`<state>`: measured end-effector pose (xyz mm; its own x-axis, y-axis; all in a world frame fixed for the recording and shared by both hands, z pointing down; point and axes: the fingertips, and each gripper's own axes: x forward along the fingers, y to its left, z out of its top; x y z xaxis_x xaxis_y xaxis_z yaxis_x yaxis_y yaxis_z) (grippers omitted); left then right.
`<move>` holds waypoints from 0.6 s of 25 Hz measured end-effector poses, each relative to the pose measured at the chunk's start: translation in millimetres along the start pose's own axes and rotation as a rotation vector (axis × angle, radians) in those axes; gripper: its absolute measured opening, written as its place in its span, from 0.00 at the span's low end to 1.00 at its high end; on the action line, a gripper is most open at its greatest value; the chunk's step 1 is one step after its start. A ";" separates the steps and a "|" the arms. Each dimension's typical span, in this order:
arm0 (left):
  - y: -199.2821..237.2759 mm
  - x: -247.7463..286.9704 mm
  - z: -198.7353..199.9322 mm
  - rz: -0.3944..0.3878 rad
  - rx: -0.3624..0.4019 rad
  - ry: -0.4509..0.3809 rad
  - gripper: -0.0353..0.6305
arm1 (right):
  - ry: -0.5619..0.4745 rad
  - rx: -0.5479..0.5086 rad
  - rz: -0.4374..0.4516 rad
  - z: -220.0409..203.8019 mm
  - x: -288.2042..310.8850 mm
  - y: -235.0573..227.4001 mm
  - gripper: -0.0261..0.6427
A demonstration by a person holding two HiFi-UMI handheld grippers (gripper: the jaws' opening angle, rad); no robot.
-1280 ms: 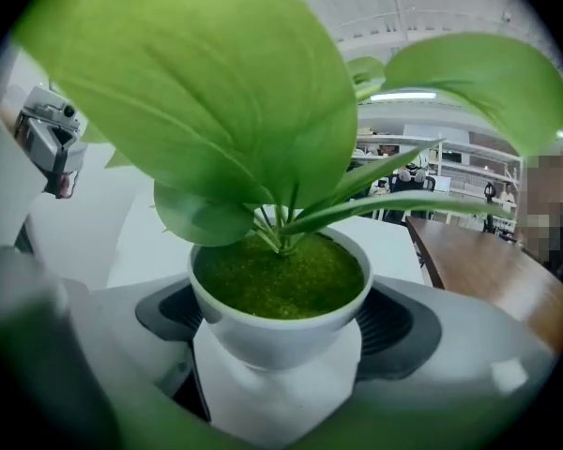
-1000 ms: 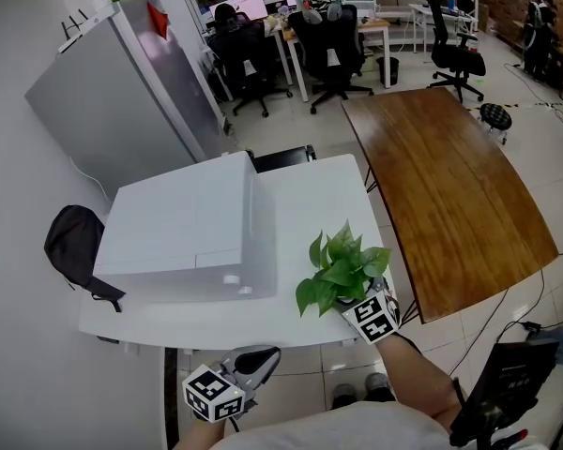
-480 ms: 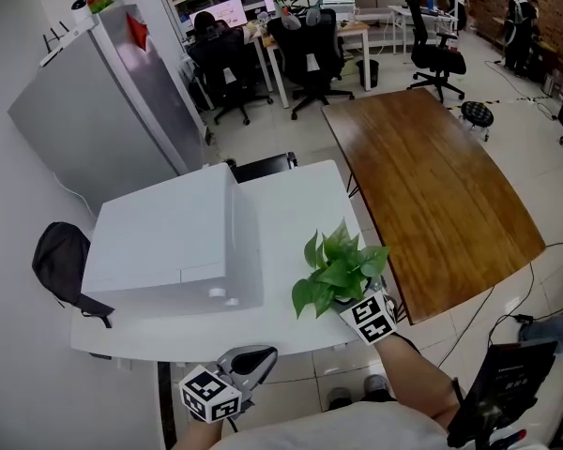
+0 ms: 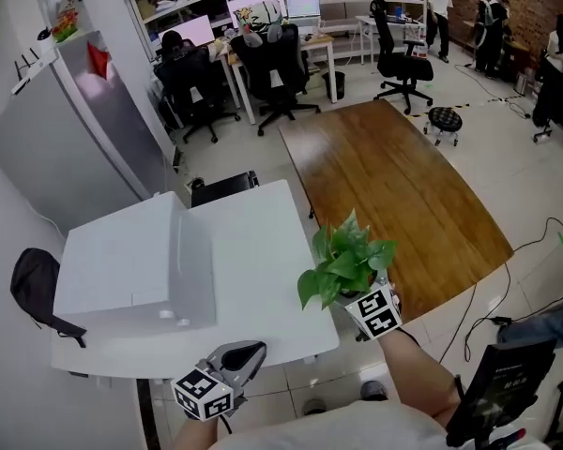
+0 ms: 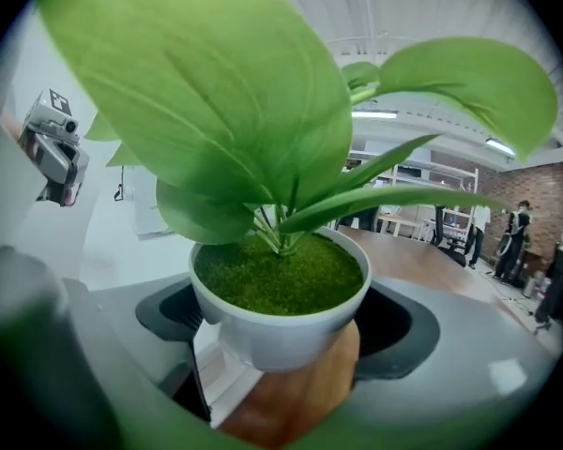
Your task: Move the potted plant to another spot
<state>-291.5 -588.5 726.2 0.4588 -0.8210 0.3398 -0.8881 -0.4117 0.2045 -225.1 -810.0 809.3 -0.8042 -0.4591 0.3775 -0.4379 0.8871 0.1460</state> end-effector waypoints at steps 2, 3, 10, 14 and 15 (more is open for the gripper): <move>-11.3 23.7 8.8 -0.001 0.000 -0.014 0.05 | 0.006 0.004 -0.026 -11.3 -16.1 -33.9 0.74; -18.0 35.6 12.7 -0.003 0.000 -0.020 0.05 | 0.008 0.003 -0.039 -17.9 -24.1 -51.3 0.74; -59.7 109.7 20.8 0.006 -0.040 -0.039 0.05 | 0.044 0.003 -0.091 -56.5 -68.5 -156.6 0.74; -77.2 143.1 25.5 -0.005 -0.047 -0.034 0.04 | 0.057 0.030 -0.115 -81.0 -80.8 -197.7 0.74; -80.1 150.2 27.1 -0.009 -0.044 -0.030 0.05 | 0.061 0.036 -0.118 -86.4 -82.5 -204.8 0.74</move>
<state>-152.3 -689.5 736.0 0.4651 -0.8292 0.3101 -0.8815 -0.4018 0.2479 -34.2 -949.6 827.3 -0.7206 -0.5554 0.4150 -0.5430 0.8243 0.1604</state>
